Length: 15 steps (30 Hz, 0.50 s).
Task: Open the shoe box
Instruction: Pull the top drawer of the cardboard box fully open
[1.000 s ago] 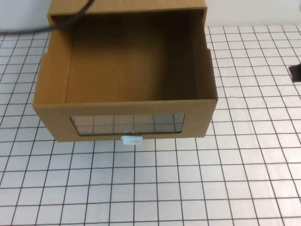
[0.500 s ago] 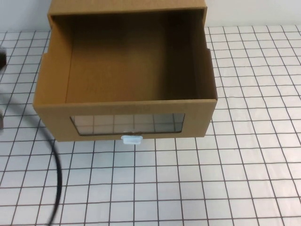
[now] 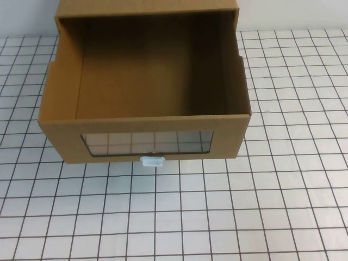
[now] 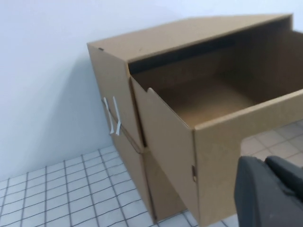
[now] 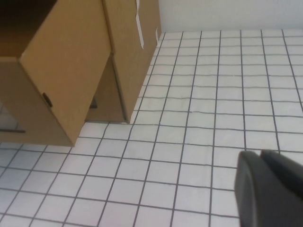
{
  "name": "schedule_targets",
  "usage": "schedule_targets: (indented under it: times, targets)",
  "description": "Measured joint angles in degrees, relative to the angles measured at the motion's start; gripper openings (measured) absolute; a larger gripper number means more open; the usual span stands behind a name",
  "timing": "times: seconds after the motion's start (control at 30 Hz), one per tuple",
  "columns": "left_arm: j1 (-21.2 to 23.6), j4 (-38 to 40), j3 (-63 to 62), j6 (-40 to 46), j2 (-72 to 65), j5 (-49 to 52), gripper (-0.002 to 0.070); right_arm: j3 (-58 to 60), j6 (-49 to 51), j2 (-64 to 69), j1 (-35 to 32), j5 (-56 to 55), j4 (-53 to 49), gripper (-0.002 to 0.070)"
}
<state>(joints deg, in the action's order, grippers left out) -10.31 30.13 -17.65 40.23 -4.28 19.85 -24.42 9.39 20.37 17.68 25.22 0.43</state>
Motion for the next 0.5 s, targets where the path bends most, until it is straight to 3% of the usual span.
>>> schedule_targets:
  times: [0.27, 0.5]
  targets:
    - [0.00, 3.26, 7.31, 0.00, 4.96, -0.71, -0.0002, 7.28, 0.00, -15.10, 0.00, -0.63, 0.23, -0.0013]
    - [0.00, 6.30, 16.83, 0.00, 4.99, -12.64, -0.0002, 8.71, 0.00, -17.42, 0.00, -4.99, -1.49, -0.0013]
